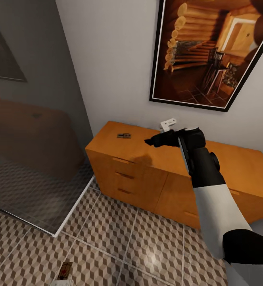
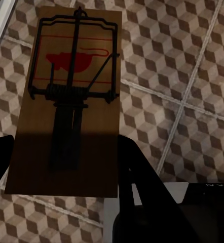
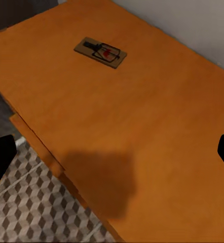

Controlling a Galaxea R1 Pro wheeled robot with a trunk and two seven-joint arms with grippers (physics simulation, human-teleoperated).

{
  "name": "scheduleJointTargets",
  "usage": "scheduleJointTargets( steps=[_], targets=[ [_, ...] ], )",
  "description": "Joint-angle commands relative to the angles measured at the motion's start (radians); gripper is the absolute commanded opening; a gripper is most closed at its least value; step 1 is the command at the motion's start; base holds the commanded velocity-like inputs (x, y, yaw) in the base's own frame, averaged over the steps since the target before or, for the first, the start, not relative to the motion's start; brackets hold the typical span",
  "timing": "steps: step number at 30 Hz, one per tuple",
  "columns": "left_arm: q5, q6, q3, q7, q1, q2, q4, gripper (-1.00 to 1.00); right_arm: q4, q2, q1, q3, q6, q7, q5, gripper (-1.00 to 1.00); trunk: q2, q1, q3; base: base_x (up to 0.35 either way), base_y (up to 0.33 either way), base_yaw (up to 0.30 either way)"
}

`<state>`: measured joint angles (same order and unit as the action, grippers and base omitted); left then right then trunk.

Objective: Take the four mousetraps from the cabinet in the bathroom and place them on the bathroom floor. Make sure all four end up on the same floor surface, and ensure that at least two of them are either under or directly next to the same bathroom sink.

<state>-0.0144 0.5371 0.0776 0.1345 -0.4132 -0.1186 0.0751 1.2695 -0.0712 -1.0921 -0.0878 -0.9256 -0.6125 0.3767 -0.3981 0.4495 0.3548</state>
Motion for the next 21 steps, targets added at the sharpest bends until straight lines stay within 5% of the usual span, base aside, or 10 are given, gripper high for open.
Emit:
scheduleJointTargets(
  steps=[1, 6, 12, 21],
  targets=[
    [0.002, 0.006, 0.008, 0.003, -0.002, -0.001, 0.004, -1.0, -0.008, 0.004, -0.001, 0.0, 0.01, -0.03, 0.011, 1.0, -0.002, 0.001, 0.002, 0.0, 0.0, 0.0],
    [0.002, 0.003, 0.008, -0.001, -0.001, -0.001, 0.004, -1.0, -0.037, 0.025, -0.003, -0.003, 0.092, -0.184, 0.012, 1.0, -0.002, 0.001, 0.002, 0.0, 0.0, 0.0],
    [0.002, 0.003, 0.009, -0.064, 0.01, -0.006, 0.004, -1.0, -0.042, 0.089, -0.003, -0.004, 0.133, -0.338, 0.012, 1.0, -0.002, 0.001, 0.002, 0.0, 0.0, 0.0],
    [0.002, 0.003, 0.01, -0.126, 0.016, -0.006, 0.005, -1.0, -0.041, 0.167, -0.003, -0.005, 0.144, -0.412, 0.012, 1.0, -0.002, 0.001, 0.002, 0.0, 0.0, 0.0]
  ],
)
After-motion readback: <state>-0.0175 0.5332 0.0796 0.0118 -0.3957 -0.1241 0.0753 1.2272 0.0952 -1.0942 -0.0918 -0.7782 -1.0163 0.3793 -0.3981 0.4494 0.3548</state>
